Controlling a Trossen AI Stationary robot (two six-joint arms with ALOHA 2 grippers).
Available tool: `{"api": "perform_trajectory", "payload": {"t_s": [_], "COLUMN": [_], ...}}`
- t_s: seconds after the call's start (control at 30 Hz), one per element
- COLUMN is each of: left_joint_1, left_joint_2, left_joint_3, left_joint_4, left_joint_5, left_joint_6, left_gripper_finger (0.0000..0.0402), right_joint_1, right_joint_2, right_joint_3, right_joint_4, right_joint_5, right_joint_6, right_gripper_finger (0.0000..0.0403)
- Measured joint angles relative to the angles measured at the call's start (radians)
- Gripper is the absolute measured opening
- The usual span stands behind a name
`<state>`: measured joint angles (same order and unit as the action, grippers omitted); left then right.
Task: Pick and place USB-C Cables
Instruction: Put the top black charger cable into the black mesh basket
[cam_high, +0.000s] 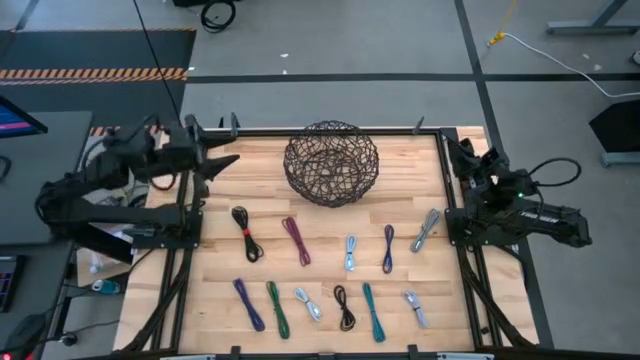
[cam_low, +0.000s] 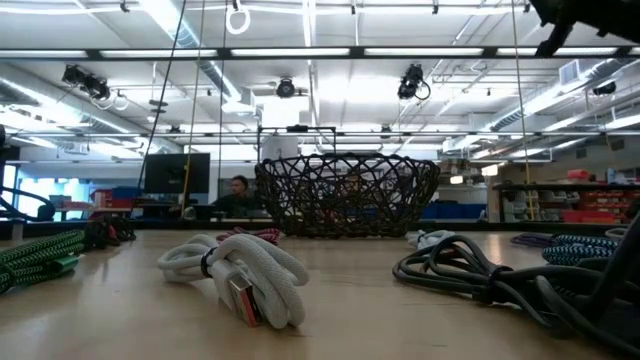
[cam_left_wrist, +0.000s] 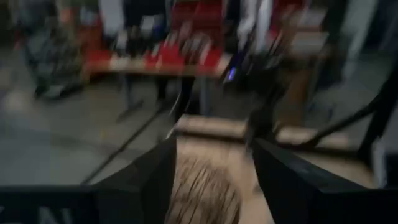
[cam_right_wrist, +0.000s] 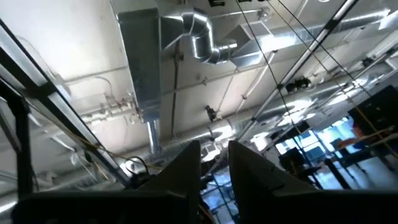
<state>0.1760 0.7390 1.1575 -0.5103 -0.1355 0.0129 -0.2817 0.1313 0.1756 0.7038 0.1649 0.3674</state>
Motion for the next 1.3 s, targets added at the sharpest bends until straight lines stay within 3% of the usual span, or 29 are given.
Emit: {"api": "perform_trajectory", "payload": {"t_s": [0.17,0.4,0.63,0.73,0.87,1.0,1.17,1.3], "left_joint_1": [0.016,0.049,0.059,0.052,0.033,0.007,-0.051,-0.094], "left_joint_2": [0.090,0.155,0.228,0.247,0.289,0.340,0.394,0.427], "left_joint_3": [0.131,0.140,0.133,0.089,0.001,-0.105,-0.260,-0.381], "left_joint_4": [-0.280,-0.513,-0.807,-0.815,-0.796,-0.775,-0.708,-0.521], "left_joint_5": [-0.034,-0.060,-0.103,-0.101,-0.018,0.028,0.064,0.113], "left_joint_6": [-0.030,-0.227,-0.494,-0.550,-0.631,-0.952,-1.243,-1.435], "left_gripper_finger": [0.0254,0.0243,0.0236,0.0236,0.0235,0.0235,0.0233,0.0233], "right_joint_1": [0.000,-0.002,-0.003,-0.003,-0.003,-0.003,-0.003,-0.003], "right_joint_2": [0.088,0.247,0.356,0.390,0.428,0.450,0.458,0.455], "right_joint_3": [0.154,0.393,0.587,0.632,0.648,0.648,0.649,0.649], "right_joint_4": [-0.207,-0.373,-0.492,-0.569,-0.626,-0.626,-0.627,-0.628], "right_joint_5": [0.079,0.122,0.103,0.103,0.103,0.119,0.122,0.122], "right_joint_6": [-0.030,-0.135,-0.271,-0.281,-0.267,-0.267,-0.305,-0.313], "right_gripper_finger": [0.0125,0.0164,0.0167,0.0167,0.0167,0.0167,0.0167,0.0166]}}
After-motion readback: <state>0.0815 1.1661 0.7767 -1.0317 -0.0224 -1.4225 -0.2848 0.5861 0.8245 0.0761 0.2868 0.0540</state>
